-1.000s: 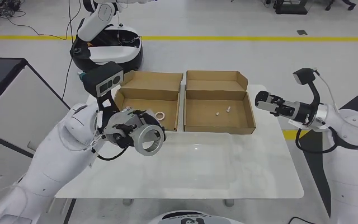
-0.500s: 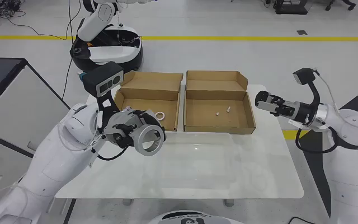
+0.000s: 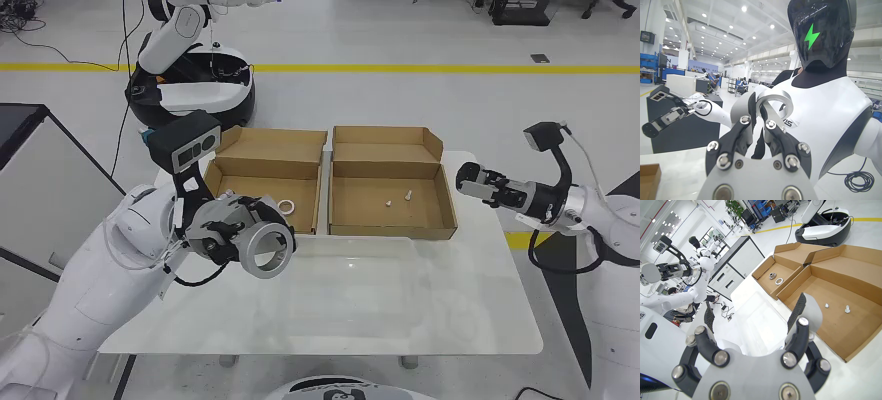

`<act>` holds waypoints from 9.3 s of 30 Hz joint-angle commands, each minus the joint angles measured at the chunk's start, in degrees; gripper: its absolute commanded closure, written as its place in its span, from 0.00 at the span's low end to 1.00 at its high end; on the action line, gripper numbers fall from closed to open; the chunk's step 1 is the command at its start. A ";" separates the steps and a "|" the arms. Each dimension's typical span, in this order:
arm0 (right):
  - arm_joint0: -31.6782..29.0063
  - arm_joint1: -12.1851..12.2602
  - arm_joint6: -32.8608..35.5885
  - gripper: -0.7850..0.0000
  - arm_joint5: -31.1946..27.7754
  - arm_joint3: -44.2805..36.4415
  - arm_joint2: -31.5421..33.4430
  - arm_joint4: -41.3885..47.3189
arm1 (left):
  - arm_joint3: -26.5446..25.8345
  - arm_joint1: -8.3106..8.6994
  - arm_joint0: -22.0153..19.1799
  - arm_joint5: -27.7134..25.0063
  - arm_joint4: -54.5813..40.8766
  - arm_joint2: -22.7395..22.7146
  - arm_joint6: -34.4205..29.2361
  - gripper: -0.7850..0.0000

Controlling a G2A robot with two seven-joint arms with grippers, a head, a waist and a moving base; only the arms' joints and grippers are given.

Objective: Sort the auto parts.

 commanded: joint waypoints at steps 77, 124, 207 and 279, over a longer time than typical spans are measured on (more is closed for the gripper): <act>0.00 0.00 0.00 0.00 0.00 0.00 0.00 0.01 | -0.01 -6.64 4.57 7.68 -11.32 -6.45 -7.65 1.00; 0.00 0.00 0.00 0.00 0.00 0.00 0.00 0.01 | -0.51 -8.19 8.19 10.45 -11.72 -9.82 -10.41 1.00; 0.00 0.00 0.00 0.00 0.00 0.00 0.00 0.01 | 21.77 -10.94 -14.39 86.29 62.06 5.52 -12.33 1.00; 0.00 0.00 0.00 0.00 0.00 0.00 0.00 0.01 | 62.99 -20.94 -23.67 103.16 78.09 19.15 -12.38 0.00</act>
